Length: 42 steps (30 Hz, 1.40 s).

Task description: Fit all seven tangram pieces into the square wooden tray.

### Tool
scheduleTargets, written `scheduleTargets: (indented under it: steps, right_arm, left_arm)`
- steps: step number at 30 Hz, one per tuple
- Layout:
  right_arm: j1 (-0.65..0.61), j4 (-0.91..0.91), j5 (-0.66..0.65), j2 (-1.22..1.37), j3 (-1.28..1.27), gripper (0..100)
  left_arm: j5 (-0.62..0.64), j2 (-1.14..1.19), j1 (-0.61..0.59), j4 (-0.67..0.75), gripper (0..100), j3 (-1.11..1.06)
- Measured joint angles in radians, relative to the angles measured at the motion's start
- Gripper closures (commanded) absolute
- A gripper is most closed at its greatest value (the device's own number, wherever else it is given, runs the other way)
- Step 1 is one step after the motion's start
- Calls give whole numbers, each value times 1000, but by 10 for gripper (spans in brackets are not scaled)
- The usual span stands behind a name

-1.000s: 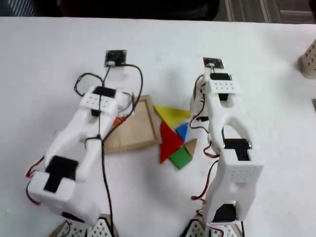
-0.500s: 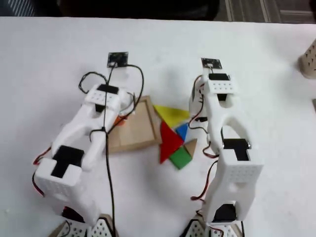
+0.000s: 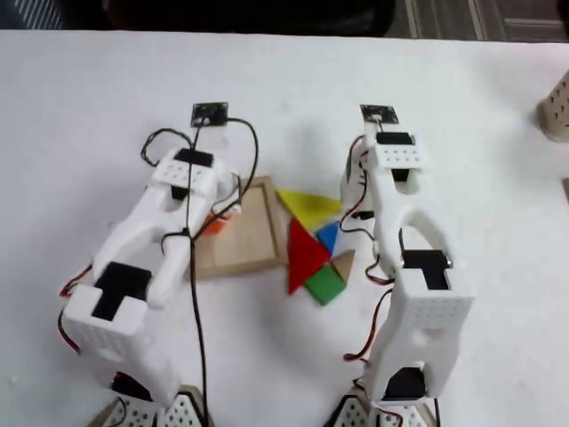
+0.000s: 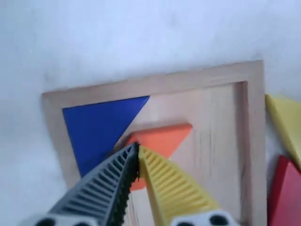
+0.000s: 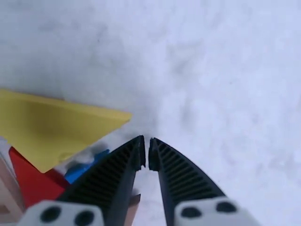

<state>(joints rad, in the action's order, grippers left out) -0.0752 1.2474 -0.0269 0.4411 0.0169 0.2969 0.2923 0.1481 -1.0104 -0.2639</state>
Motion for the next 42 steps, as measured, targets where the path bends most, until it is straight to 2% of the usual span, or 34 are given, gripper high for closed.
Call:
scheduleTargets:
  steps: [8,11,15,24,39,42]
  right_arm:
    - [0,0,0,0,0,981]
    - [-5,0,0,0,0,981]
    - [-3,0,0,0,0,981]
    - [-3,0,0,0,0,981]
    - [-8,0,0,0,0,981]
    - [-17,0,0,0,0,981]
  left_arm:
    - [6,-21,3,-23,979,-11]
    - [-11,-94,6,-23,979,-86]
    - [-35,-247,5,66,979,-232]
    - [-245,-334,-38,238,979,-434]
    - [-284,-361,-35,249,979,-499]
    - [-284,-371,-29,207,979,-500]
